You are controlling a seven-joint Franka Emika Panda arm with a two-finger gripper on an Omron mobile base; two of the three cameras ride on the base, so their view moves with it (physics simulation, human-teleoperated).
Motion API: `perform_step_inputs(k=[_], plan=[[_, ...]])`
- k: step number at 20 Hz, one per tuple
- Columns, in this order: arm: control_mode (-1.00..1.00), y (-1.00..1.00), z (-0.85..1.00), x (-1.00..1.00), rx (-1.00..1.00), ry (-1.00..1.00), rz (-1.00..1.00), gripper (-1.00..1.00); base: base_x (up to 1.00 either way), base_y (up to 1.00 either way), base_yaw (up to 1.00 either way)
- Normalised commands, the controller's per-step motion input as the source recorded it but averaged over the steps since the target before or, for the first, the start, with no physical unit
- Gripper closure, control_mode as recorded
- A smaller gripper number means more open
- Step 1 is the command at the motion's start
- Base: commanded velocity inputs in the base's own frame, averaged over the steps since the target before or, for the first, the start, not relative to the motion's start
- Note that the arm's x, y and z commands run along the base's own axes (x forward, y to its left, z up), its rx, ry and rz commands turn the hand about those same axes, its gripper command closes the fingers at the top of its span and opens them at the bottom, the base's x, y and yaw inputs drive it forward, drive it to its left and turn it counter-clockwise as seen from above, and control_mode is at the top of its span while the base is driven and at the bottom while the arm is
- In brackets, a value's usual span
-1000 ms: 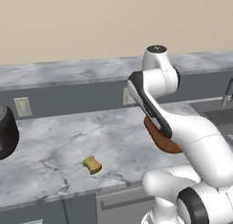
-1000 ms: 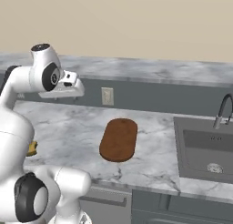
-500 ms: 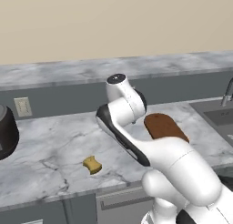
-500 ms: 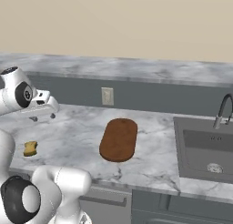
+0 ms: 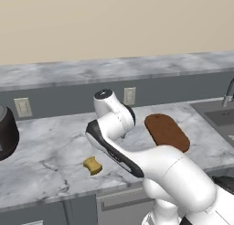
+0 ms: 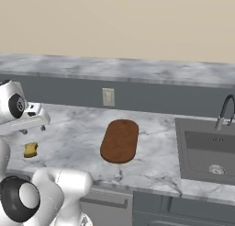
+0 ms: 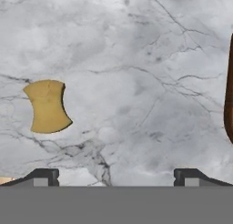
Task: Pick up the sponge from the counter and clean the cutting board by briefly scrubbing or pressing down on the cutting board. Once finished, release the sponge.
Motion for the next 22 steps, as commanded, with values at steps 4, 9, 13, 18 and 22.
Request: perform_step_inputs(k=[4,9,13,18,22], plan=[[-1.00,0.51,-0.19,0.00,-0.01,0.03,0.00,-1.00,0.00,0.00,0.00],[-1.00,0.29,-0.26,0.00,-0.01,0.01,0.00,-1.00,0.00,0.00,0.00],[-1.00,0.06,-0.37,0.00,0.00,0.00,0.00,-1.00,0.00,0.00,0.00],[-1.00,0.02,-0.41,-0.01,0.00,0.00,0.00,-1.00,0.00,0.00,0.00],[-1.00,0.22,-0.33,0.00,0.00,0.03,0.00,-1.00,0.00,0.00,0.00]])
